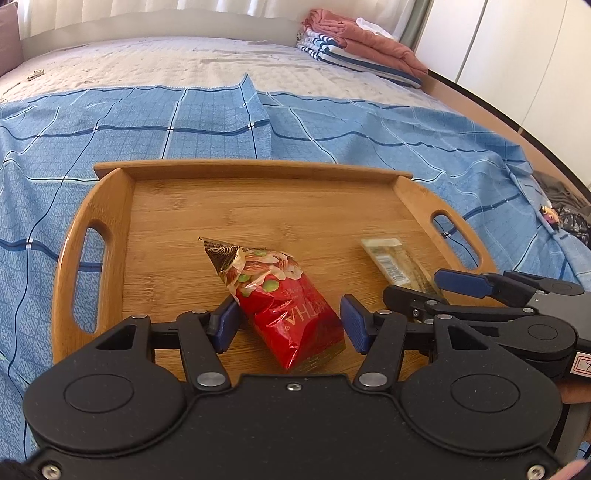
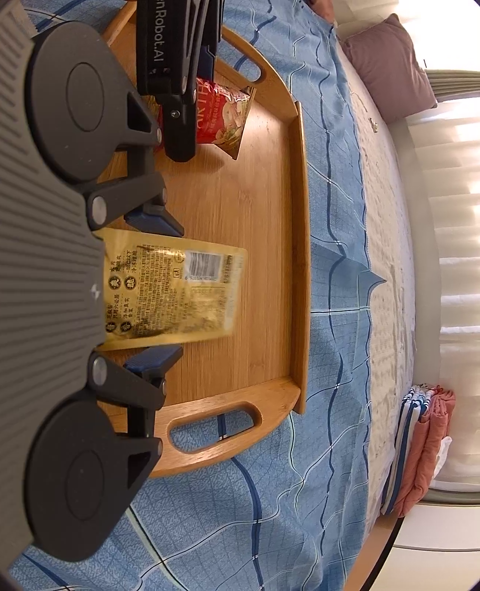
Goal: Organize snacks
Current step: 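Carry both snacks onto the wooden tray and open both tools, then move both open tools back from the tray to the snack pile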
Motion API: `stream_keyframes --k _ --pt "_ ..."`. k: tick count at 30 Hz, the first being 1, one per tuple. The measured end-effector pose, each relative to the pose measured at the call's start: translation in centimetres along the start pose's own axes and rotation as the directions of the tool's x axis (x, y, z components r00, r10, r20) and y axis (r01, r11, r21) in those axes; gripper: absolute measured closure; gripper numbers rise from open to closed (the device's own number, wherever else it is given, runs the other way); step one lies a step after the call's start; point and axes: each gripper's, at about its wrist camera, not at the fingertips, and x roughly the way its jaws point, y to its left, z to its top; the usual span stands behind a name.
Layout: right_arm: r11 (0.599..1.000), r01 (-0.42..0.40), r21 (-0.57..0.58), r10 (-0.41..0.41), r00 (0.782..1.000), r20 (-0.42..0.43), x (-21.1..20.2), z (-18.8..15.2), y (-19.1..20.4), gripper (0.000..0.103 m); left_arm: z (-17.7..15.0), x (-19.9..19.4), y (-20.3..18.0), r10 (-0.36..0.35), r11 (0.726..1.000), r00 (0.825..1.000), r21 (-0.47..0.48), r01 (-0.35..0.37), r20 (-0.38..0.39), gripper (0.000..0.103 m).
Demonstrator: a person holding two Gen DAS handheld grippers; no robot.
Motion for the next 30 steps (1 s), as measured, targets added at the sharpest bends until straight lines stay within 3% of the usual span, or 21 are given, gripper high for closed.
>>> stream_keyframes --k 4,6,9,15,18,30 --pt "1.0 0.006 0.003 -0.006 1.0 0.008 -0.1 0.0 0.0 0.031 -0.1 -0.1 -0.2 0.001 1.0 1.0 0.005 -0.001 0.0 0.043" --pt "1.0 0.001 0.014 -0.001 1.0 0.019 -0.2 0.0 -0.1 0.024 -0.1 -0.3 -0.2 0.011 1.0 1.0 -0.001 -0.011 0.005 0.025" --pt "0.999 0.007 0.032 -0.008 0.999 0.042 -0.7 -0.1 -0.3 0.015 0.0 -1.2 0.1 0.025 1.0 0.999 -0.005 -0.025 0.046 0.012" --pt "0.999 -0.002 0.032 -0.001 0.997 0.083 -3.0 -0.1 -0.4 0.01 -0.2 -3.9 0.4 0.022 1.0 0.997 -0.018 -0.02 0.077 0.011" --pt "1.0 0.003 0.022 -0.005 0.995 0.103 -4.7 -0.5 -0.1 0.009 -1.0 -5.8 0.3 0.017 1.0 0.995 -0.007 -0.017 0.101 0.003" --pt "1.0 -0.004 -0.016 0.007 0.981 0.194 -12.8 -5.0 2.0 0.003 -7.6 -13.9 -1.1 -0.005 0.999 0.985 0.034 -0.001 0.174 0.002"
